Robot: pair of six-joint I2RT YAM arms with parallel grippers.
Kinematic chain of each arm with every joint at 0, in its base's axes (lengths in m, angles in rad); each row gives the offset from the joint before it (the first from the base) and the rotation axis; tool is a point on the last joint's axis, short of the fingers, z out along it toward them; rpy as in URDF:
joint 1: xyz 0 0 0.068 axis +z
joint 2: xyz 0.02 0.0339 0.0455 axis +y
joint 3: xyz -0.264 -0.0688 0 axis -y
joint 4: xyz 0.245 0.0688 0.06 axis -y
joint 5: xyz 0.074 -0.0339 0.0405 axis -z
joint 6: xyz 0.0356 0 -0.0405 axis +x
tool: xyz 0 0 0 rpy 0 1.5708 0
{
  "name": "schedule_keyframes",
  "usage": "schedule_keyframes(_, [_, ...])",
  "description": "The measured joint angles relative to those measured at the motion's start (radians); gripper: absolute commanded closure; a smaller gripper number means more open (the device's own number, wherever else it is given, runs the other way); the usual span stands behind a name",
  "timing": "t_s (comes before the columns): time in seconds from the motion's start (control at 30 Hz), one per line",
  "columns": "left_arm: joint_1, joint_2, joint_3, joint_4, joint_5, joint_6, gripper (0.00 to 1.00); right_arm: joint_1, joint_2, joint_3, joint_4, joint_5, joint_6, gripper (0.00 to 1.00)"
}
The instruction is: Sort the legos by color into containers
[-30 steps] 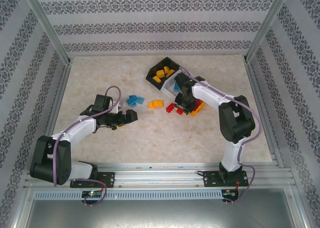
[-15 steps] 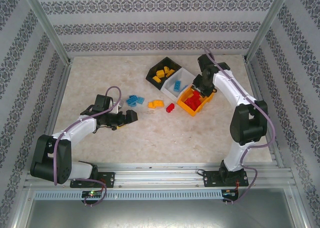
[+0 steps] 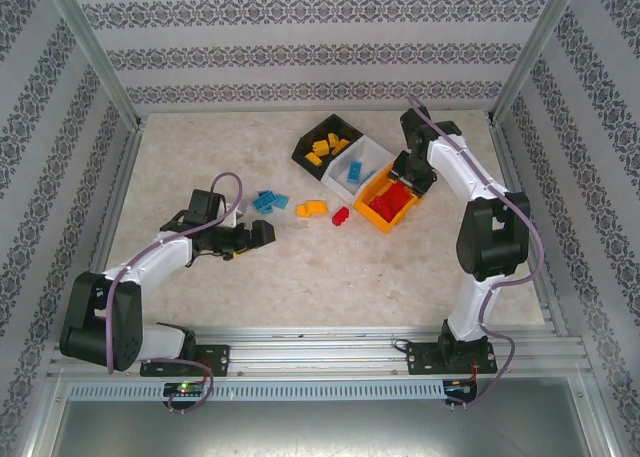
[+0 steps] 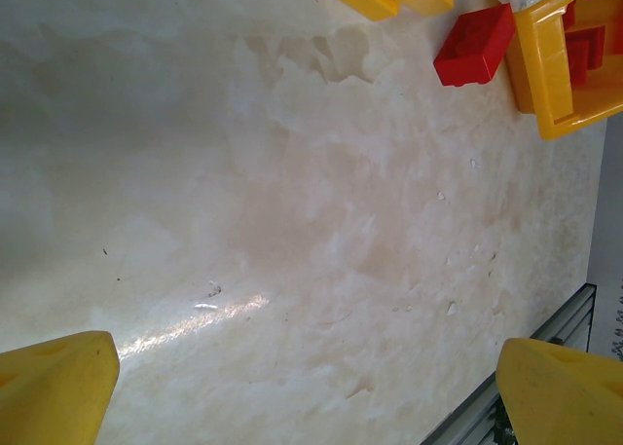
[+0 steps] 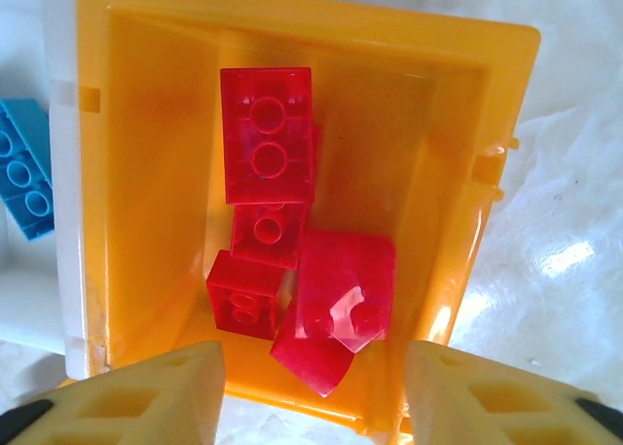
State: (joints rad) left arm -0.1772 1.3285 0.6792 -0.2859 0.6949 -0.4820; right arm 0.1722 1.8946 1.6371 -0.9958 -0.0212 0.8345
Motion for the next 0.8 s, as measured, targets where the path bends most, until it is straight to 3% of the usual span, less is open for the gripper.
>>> schedule_keyframes(0.2, [0.0,0.0,0.0,0.0,0.0,0.0,0.0,0.042,-0.002,0.0,0.001,0.02,0.002,0.39])
schedule_keyframes(0.53, [-0.034,-0.045,0.0,0.0,-0.025,0.013,0.0,0.343,0.016,-0.043,0.092,-0.056,0.144,0.34])
schedule_keyframes(0.67, [-0.119,-0.172,-0.006,0.022,-0.046,0.054,0.0,0.36,0.101,-0.043,0.128,-0.089,0.193,0.34])
schedule_keyframes(0.8, [-0.149,-0.221,-0.008,0.041,-0.058,0.092,0.0,0.36,0.173,-0.043,0.134,-0.102,0.224,0.37])
